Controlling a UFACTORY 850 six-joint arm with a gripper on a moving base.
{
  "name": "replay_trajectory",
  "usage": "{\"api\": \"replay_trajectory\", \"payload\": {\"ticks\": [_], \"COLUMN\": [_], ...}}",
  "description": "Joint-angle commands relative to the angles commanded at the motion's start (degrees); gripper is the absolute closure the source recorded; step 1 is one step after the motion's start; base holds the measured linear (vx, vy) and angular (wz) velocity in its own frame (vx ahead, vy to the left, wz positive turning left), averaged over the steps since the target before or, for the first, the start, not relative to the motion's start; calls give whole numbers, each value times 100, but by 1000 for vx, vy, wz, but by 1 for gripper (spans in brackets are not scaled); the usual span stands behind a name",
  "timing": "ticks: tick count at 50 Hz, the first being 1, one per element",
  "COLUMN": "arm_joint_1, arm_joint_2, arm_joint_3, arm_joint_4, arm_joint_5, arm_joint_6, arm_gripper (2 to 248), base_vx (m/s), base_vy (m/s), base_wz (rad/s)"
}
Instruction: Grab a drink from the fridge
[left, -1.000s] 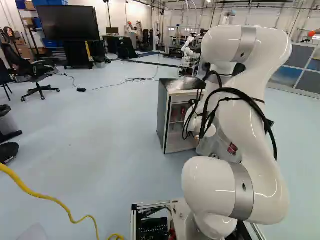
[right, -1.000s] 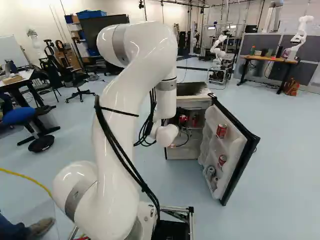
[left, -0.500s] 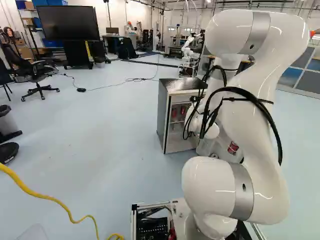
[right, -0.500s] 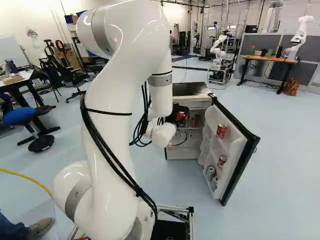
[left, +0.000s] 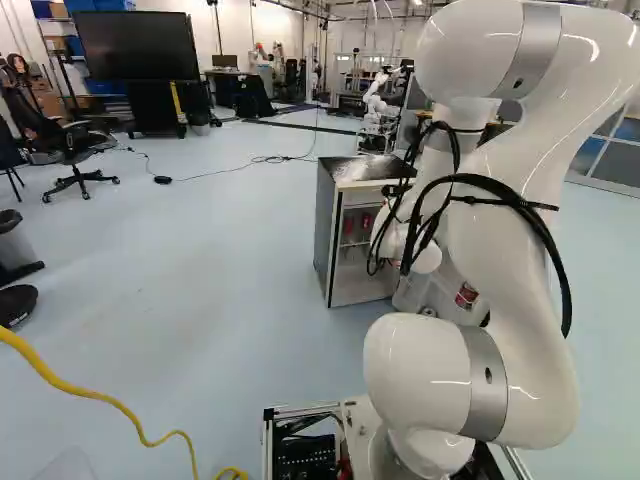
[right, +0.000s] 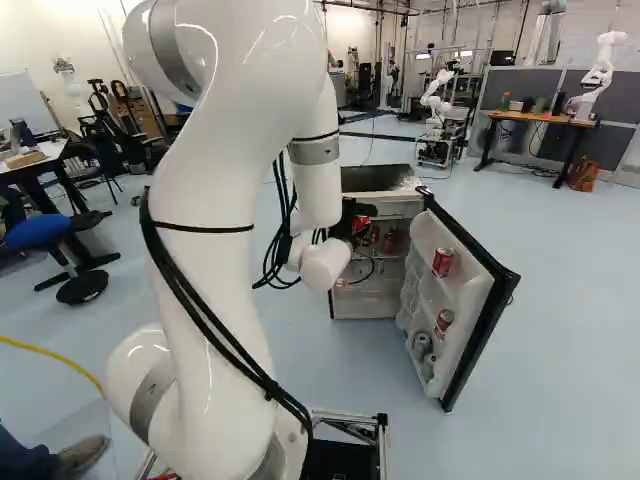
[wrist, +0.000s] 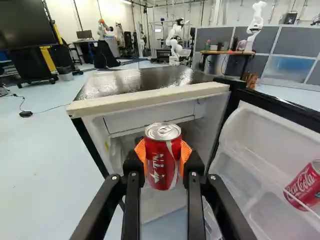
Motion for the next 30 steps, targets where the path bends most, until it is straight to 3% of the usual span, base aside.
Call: {"api": "replay_trajectory", "payload": {"ticks": [30], "arm_joint_1": [19], "arm_joint_2": [419], "arm_joint_3": [20], "arm_joint_4": [0], "arm_joint_5": [0], "arm_joint_6": [0], "arm_gripper": [162], "base_vx": [0], "base_vy": [0], "base_wz": [0]}}
